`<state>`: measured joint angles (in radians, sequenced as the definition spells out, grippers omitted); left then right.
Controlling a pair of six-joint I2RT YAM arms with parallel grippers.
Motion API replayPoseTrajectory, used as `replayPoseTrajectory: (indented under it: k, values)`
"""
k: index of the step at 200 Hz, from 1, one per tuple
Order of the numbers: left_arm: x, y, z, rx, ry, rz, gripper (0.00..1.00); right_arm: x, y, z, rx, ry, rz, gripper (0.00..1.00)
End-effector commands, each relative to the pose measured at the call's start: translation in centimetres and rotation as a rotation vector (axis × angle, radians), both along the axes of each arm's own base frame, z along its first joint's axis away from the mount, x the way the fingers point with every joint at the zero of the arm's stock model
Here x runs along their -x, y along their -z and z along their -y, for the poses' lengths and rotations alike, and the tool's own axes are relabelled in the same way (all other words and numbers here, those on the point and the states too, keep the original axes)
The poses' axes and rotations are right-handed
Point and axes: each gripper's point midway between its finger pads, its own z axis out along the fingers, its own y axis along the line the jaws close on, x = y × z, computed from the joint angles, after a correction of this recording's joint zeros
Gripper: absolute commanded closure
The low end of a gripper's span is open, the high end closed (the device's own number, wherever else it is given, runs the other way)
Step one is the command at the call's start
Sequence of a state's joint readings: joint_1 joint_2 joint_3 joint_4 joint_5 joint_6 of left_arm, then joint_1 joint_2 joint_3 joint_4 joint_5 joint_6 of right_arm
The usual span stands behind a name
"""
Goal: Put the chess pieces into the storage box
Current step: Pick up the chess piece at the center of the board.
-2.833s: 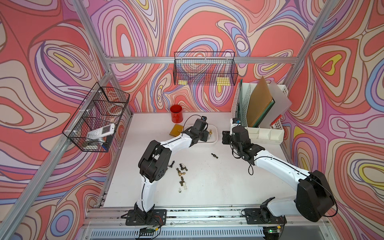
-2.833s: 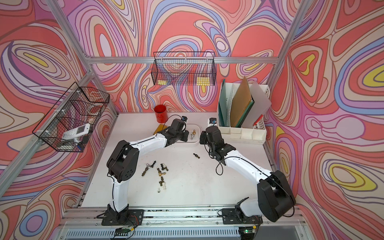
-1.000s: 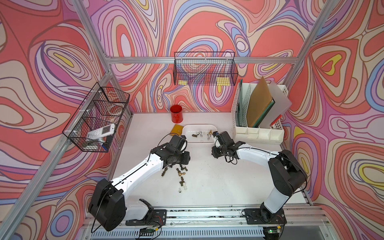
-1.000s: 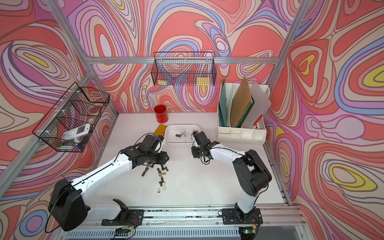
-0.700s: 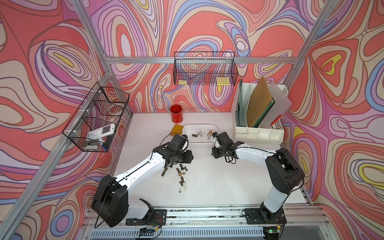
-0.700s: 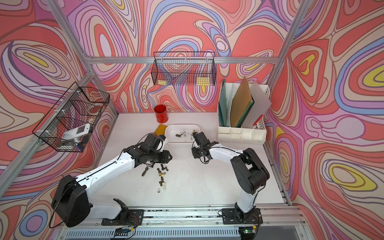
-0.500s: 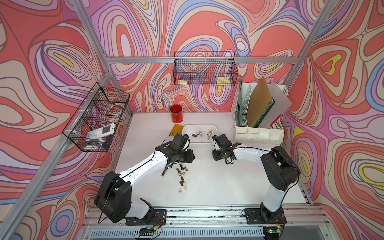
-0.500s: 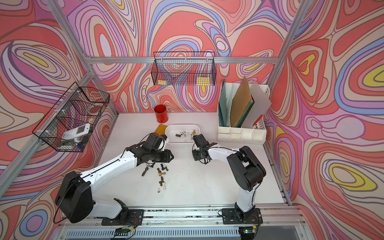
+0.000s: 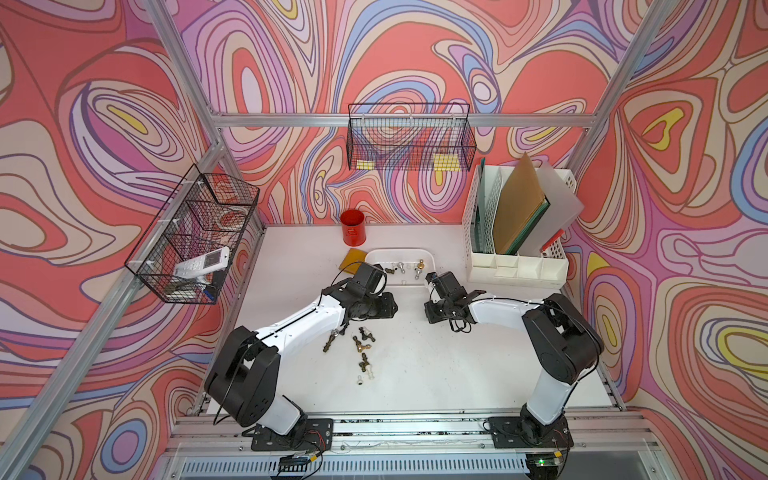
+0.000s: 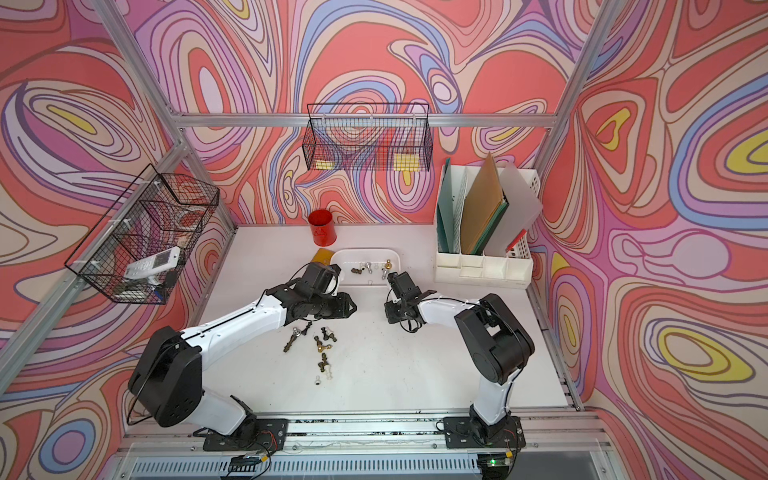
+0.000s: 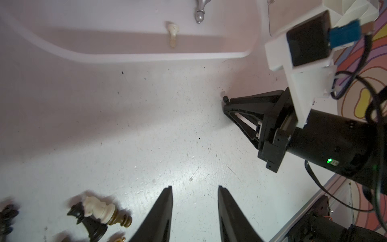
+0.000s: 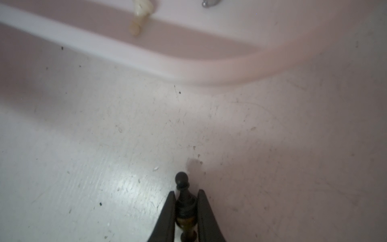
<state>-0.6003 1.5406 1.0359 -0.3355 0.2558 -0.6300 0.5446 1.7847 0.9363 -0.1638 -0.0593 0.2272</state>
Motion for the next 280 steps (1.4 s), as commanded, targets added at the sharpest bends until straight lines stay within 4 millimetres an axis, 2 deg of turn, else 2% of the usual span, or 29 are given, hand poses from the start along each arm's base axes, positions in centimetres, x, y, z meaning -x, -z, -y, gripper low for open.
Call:
replayPoseTrajectory:
  k: [1,6,8,14,26,65,130,189,240,280]
  values:
    - [-0.7,-0.4,2.4,0.056,-0.002,0.004,0.59,2.1,1.4,-0.3,-0.069,-0.008,-0.064,0.87]
    - [-1.1,-0.6,3.1,0.076,-0.001,0.021,0.59,2.2,1.5,-0.7,-0.094,-0.015,-0.058,0.88]
    - [-1.1,-0.6,3.3,0.079,-0.002,0.021,0.59,2.0,0.7,-0.9,-0.114,-0.015,-0.037,0.88]
    - [-1.1,-0.4,3.7,0.085,-0.003,0.015,0.58,2.0,0.2,-1.1,-0.144,-0.019,-0.018,0.88]
    - [-1.2,-0.2,4.6,0.101,-0.002,0.007,0.58,2.2,0.0,-1.4,-0.185,-0.026,0.010,0.88]
    - [-1.9,1.6,5.9,0.139,-0.051,-0.042,0.57,2.5,-1.3,-1.8,-0.274,-0.038,0.101,0.88]
    - [-1.1,4.6,8.6,0.202,-0.037,-0.148,0.58,3.0,-1.7,-2.6,-0.362,-0.078,0.145,0.88]
    - [-1.4,5.7,8.9,0.200,-0.051,-0.165,0.61,3.2,-1.0,-3.2,-0.371,-0.104,0.124,0.88]
    - [-2.2,5.4,7.5,0.162,-0.113,-0.105,0.62,3.4,-0.7,-3.2,-0.370,-0.110,0.112,0.88]
    - [-2.1,6.7,8.7,0.206,-0.107,-0.160,0.64,3.4,-1.0,-3.5,-0.388,-0.121,0.118,0.88]
